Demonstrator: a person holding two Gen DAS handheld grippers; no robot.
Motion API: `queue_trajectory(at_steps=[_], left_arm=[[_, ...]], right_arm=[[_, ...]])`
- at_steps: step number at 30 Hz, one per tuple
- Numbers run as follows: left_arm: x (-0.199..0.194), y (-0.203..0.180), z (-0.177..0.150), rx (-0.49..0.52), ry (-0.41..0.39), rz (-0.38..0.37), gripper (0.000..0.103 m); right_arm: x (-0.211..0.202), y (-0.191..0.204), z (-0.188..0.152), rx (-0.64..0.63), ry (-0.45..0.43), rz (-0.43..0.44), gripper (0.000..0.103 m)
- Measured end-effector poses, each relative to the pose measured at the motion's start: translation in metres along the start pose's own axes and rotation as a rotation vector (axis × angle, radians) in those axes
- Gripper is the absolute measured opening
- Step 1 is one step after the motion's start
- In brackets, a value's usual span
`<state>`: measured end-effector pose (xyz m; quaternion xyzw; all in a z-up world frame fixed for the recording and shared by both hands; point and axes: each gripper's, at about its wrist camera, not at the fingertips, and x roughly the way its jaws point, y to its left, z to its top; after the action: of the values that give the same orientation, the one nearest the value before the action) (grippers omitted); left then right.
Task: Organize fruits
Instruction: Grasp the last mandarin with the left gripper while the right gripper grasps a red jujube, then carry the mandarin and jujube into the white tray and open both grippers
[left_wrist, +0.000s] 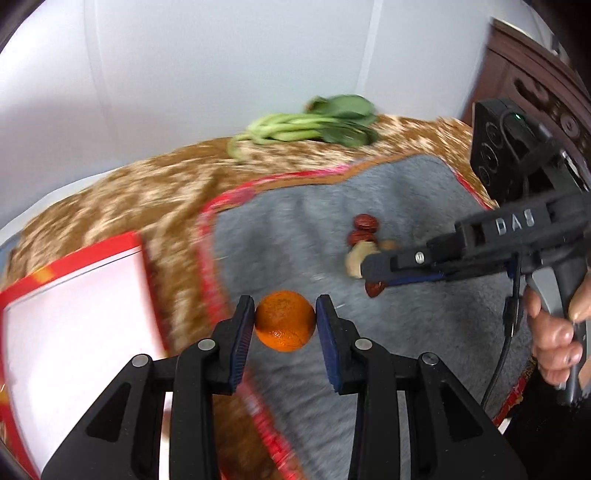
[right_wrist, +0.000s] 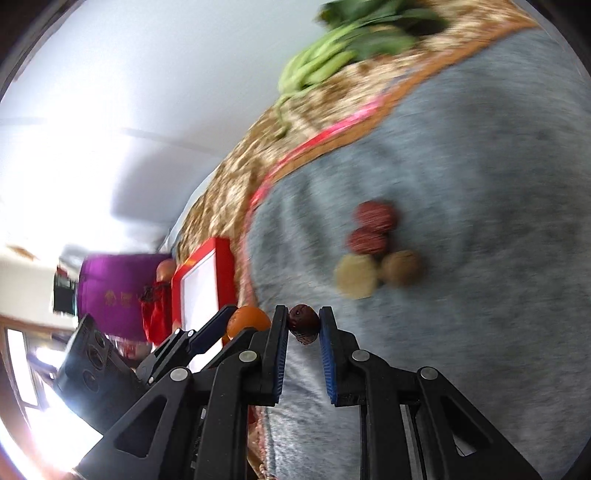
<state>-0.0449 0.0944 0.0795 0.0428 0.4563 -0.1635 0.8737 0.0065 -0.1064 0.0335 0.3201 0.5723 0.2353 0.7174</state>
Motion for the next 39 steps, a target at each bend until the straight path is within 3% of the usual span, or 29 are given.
queue_trajectory(at_steps=[10, 16, 18, 28, 32, 34, 36, 39], left_arm=[[-0.061, 0.066, -0.066, -0.232, -0.036, 0.207, 0.032], [-0.069, 0.09, -0.101, -0.312, 0.015, 0.297, 0.032], [-0.064, 0.093, -0.107, -0.319, 0.05, 0.323, 0.033], [-0.061, 0.082, -0.104, -0.273, 0.055, 0.38, 0.033], [-0.061, 0.081, -0.101, -0.268, 0.05, 0.399, 0.033], [-0.064, 0.078, -0.098, -0.254, 0.023, 0.424, 0.038], [-0.067, 0.073, -0.092, -0.237, -0.009, 0.438, 0.052], [-0.068, 0.059, -0.081, -0.186, -0.059, 0.433, 0.054]], right_arm=[[0.069, 0.082, -0.043, -0.206, 0.108, 0.085, 0.017], [0.094, 0.115, -0.069, -0.307, 0.147, 0.126, 0.017], [0.102, 0.126, -0.079, -0.341, 0.162, 0.121, 0.017], [0.13, 0.15, -0.117, -0.54, 0.149, -0.048, 0.021], [0.129, 0.151, -0.12, -0.557, 0.144, -0.049, 0.021], [0.125, 0.151, -0.118, -0.553, 0.136, -0.042, 0.022], [0.113, 0.144, -0.111, -0.535, 0.118, -0.035, 0.022], [0.096, 0.135, -0.102, -0.514, 0.086, -0.038, 0.023]])
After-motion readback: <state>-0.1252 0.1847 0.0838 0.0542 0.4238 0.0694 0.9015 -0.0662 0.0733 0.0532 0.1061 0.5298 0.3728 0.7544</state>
